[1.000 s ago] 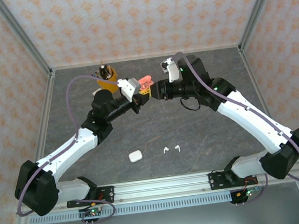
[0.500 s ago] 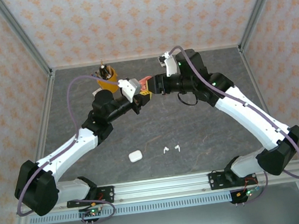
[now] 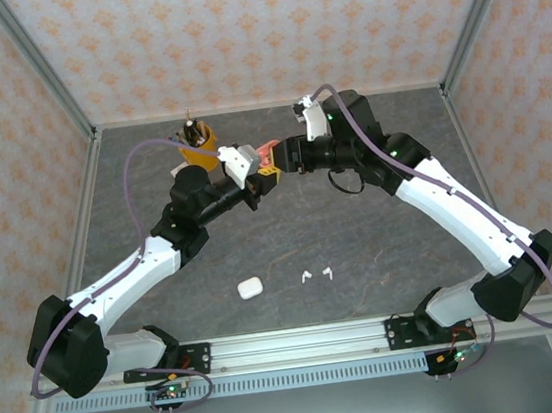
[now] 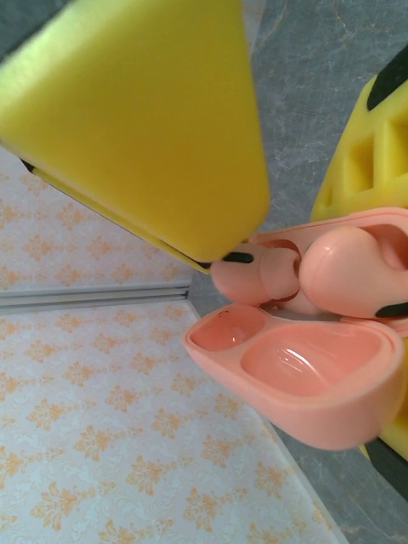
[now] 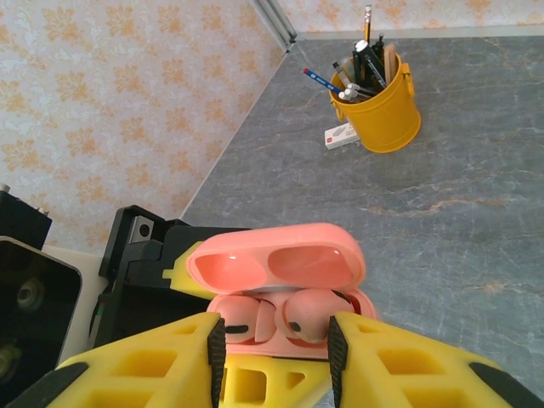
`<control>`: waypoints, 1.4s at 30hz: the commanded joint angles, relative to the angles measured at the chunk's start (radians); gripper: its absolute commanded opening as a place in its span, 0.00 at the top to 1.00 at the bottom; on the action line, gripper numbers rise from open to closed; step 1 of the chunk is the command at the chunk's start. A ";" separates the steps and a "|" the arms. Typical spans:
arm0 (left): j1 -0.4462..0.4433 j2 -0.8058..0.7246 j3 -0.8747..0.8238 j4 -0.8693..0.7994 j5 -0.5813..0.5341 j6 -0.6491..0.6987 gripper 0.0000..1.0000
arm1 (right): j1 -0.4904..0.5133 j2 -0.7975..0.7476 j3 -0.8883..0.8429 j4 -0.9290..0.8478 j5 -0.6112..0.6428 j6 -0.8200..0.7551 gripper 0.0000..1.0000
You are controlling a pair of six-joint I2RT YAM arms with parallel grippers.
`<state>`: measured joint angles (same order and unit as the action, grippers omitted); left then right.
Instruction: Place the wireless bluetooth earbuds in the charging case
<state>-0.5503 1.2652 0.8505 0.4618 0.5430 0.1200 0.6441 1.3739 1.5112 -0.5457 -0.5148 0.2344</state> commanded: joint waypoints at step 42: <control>-0.020 0.017 0.066 -0.014 0.060 0.015 1.00 | -0.059 0.207 0.264 -0.238 -0.043 -0.087 0.67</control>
<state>-0.5705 1.2678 0.8600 0.4339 0.6178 0.1249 0.5571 1.6703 1.8278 -0.7609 -0.5148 0.1814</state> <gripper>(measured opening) 0.238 0.336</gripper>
